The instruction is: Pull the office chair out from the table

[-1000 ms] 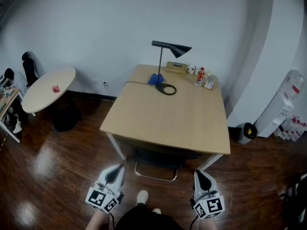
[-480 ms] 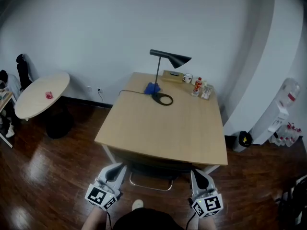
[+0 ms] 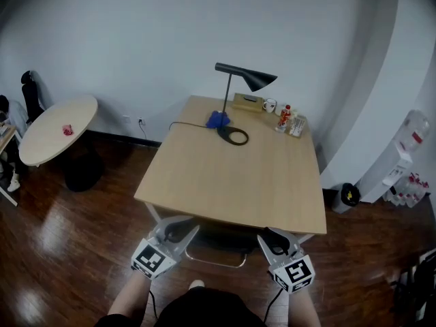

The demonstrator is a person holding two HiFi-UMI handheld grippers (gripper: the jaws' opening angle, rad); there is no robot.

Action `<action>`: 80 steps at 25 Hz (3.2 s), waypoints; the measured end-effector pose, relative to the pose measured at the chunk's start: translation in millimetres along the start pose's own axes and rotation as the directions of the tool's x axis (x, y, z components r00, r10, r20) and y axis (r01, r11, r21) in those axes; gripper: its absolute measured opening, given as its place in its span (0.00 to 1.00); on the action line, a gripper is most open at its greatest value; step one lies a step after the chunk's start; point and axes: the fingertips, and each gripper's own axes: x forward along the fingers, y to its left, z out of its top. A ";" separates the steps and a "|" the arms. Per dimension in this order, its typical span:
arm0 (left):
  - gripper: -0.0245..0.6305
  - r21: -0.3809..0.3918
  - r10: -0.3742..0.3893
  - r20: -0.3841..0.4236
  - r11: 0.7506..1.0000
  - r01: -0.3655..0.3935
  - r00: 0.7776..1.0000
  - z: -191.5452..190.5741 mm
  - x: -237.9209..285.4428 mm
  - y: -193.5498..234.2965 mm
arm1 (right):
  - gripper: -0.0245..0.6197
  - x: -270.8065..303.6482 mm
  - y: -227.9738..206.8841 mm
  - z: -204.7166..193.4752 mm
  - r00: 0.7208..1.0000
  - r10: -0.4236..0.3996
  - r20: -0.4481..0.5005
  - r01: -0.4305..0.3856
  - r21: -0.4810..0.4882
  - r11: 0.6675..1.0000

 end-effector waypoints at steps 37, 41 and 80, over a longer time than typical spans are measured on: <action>0.19 0.392 -0.169 -0.789 0.603 0.695 0.591 -176.4 29.0 -33.9 | 0.22 50.5 36.2 -157.7 0.608 0.071 -0.791 -0.560 -0.364 0.745; 0.17 0.393 -0.157 -0.797 0.599 0.698 0.583 -176.3 28.9 -34.4 | 0.20 50.0 34.9 -159.2 0.590 0.058 -0.805 -0.573 -0.367 0.733; 0.16 0.304 -0.159 -0.842 0.651 0.696 0.516 -159.6 -69.3 -136.3 | 0.12 -50.2 128.1 -163.7 0.559 0.077 -0.826 -0.611 -0.348 0.711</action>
